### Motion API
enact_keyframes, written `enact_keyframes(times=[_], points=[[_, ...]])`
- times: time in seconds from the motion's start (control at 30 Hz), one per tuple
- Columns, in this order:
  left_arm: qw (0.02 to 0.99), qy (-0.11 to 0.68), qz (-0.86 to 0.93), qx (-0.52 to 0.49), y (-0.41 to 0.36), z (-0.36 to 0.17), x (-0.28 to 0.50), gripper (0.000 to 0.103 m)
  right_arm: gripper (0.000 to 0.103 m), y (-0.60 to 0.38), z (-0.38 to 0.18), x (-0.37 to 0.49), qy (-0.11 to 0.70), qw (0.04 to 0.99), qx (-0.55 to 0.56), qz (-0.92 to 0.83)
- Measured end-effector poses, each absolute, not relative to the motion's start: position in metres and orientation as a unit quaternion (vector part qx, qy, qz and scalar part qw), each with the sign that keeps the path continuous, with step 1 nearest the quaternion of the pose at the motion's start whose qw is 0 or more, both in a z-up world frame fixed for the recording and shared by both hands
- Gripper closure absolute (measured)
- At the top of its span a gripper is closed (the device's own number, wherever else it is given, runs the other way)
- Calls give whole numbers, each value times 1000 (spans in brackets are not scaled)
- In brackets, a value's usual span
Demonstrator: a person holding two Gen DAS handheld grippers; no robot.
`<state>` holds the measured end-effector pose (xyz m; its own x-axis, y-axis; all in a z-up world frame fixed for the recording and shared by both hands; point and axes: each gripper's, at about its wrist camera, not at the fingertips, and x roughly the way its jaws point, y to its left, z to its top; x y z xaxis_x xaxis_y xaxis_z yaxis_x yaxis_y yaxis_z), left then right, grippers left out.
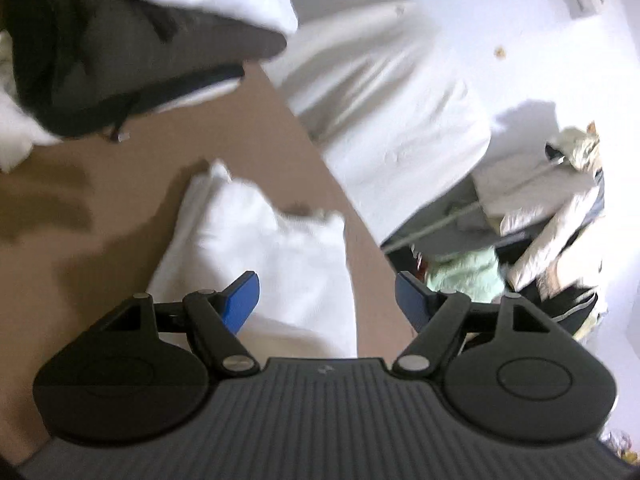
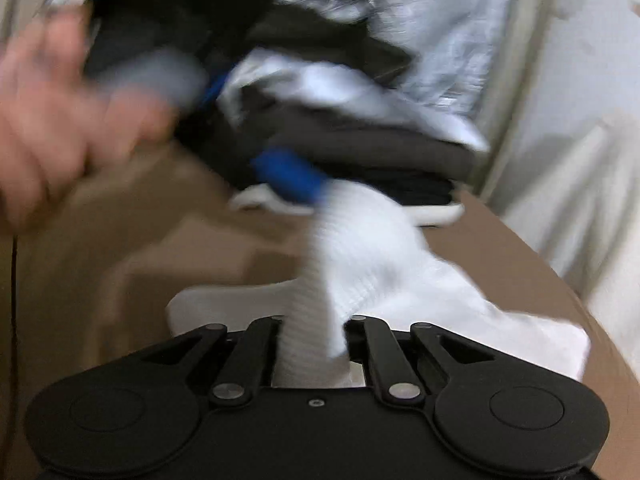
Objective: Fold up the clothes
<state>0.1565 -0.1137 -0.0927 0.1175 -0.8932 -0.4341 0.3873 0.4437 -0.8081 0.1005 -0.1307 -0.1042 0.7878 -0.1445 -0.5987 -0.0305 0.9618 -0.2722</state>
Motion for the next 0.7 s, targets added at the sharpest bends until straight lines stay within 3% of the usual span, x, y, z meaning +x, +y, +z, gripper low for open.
enact_keyframes(times=[0.1, 0.2, 0.33, 0.5, 0.6, 0.7], points=[[702, 530, -423, -216, -126, -108, 158, 30, 93, -139, -120, 112, 366, 927, -67, -36], [698, 547, -416, -203, -126, -109, 159, 30, 84, -145, -113, 88, 355, 934, 6, -37], [704, 557, -411, -160, -132, -103, 151, 29, 50, -132, -97, 26, 336, 941, 0, -43], [724, 563, -388, -93, -137, -102, 135, 27, 49, -114, -96, -40, 349, 929, -89, -89], [734, 565, -374, -53, -139, -102, 126, 18, 49, -119, -101, -59, 373, 910, -138, -114], [742, 561, -365, -21, -149, -106, 121, 22, 49, -116, -106, -65, 383, 898, -174, -132]])
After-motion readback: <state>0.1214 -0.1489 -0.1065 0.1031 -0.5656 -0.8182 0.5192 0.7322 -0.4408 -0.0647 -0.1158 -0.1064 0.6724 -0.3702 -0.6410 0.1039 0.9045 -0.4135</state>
